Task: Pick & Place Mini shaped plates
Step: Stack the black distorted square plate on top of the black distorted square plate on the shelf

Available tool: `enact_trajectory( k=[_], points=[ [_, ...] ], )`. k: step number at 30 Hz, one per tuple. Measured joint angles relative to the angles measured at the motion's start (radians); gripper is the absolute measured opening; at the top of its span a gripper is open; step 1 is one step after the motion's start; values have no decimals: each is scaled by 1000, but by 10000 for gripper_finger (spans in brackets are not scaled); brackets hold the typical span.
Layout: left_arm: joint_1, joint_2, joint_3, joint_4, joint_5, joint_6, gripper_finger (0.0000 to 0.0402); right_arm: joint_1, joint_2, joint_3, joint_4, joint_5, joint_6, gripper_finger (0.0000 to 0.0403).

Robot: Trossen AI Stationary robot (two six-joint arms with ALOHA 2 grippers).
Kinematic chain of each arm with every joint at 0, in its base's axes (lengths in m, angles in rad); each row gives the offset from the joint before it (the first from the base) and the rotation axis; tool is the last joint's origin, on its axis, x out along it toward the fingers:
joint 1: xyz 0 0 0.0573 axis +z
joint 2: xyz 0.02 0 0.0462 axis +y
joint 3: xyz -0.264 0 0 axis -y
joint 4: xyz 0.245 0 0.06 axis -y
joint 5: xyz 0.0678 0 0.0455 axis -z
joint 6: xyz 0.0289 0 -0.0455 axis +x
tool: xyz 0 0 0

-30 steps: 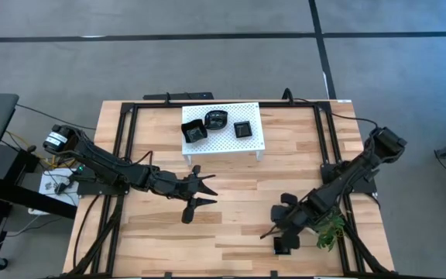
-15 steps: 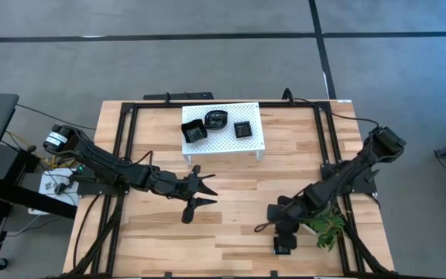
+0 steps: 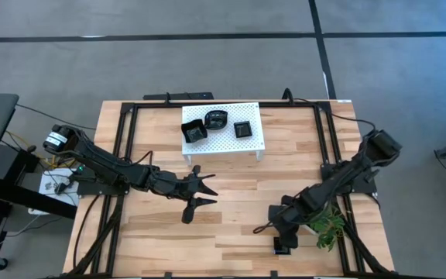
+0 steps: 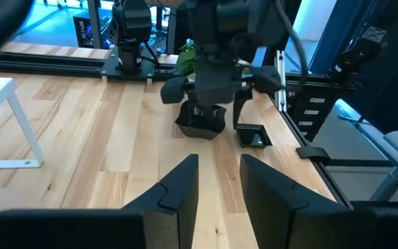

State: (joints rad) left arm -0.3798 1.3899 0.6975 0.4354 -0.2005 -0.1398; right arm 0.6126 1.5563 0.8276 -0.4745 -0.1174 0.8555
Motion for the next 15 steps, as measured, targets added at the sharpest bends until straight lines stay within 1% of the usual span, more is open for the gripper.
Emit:
enact_trajectory(
  k=[2,5,8,11,15],
  points=[
    [0,0,0,0,0,0,108,-6,9,-2,-14,-18,-1,166],
    [0,0,0,0,0,0,108,-7,32,0,-21,6,-27,163],
    [0,0,0,0,0,0,108,-8,63,-1,-33,15,-62,151],
    [0,0,0,0,0,0,108,-13,78,4,-35,11,-77,118],
    [0,0,0,3,0,0,108,-13,62,0,-46,12,-80,51]
  ],
)
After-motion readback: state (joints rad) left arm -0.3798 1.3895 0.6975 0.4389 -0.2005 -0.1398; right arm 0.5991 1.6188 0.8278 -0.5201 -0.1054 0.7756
